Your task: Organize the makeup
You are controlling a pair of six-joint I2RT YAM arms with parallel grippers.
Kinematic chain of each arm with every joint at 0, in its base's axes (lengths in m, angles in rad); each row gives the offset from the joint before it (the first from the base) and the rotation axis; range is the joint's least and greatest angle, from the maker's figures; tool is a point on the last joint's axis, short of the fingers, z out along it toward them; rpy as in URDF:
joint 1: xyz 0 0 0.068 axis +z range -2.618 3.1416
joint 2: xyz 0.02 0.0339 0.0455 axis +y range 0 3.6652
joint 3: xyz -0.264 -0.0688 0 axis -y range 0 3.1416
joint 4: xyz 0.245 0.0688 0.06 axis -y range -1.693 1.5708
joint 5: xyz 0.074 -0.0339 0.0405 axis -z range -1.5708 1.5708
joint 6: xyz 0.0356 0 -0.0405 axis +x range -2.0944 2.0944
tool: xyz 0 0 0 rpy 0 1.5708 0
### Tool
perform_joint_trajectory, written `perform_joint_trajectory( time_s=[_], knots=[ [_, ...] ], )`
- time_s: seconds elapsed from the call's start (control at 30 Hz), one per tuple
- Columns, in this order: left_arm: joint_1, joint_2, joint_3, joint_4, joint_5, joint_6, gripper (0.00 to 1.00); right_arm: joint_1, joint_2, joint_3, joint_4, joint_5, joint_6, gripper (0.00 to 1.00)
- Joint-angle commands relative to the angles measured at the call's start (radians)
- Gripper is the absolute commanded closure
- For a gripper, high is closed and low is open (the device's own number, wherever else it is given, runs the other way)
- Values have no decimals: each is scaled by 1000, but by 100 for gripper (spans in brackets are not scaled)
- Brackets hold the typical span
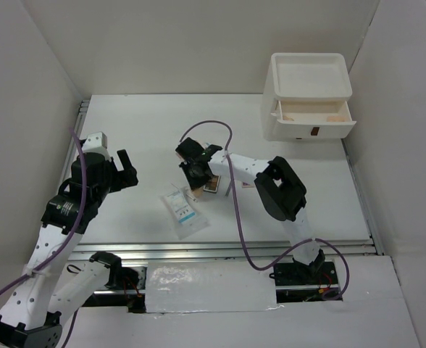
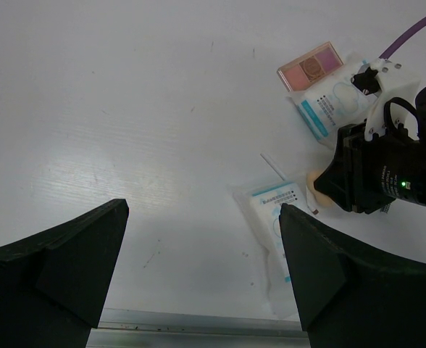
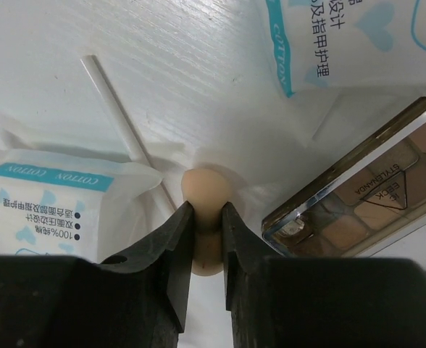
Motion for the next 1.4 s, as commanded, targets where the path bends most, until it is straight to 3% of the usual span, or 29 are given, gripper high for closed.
perform_joint_trajectory(
  time_s=[0.0, 0.27, 0.37, 0.63, 0.73, 0.87, 1.0, 1.03, 1.2, 1.37],
  knots=[
    [6, -5, 1, 22, 5, 2, 1, 6, -76, 1, 12, 10, 0, 75],
    [6, -3, 1, 22, 8, 2, 1, -32, -253, 84, -62, 148, -28, 76],
    [6, -5, 1, 23, 11, 3, 1, -158, -334, 128, -114, 151, -25, 77],
    [6, -8, 1, 28, 25, 6, 1, -662, -495, 183, -138, 140, 55, 78],
    [6, -9, 0, 30, 34, 8, 1, -794, -539, 105, -51, 39, 86, 78],
    [6, -2, -2, 34, 50, 13, 1, -874, -532, 80, 9, 18, 120, 77],
    [6, 0, -2, 36, 56, 14, 1, -900, -475, 133, -19, 30, 121, 68],
    [6, 0, -3, 37, 59, 14, 1, -905, -461, 139, -22, 28, 121, 50],
    [6, -1, -6, 48, 88, 22, 1, -911, -495, 99, 7, 28, 124, 14],
    [8, 0, -6, 46, 94, 23, 1, -917, -602, -98, 105, 33, 181, 17]
  ],
)
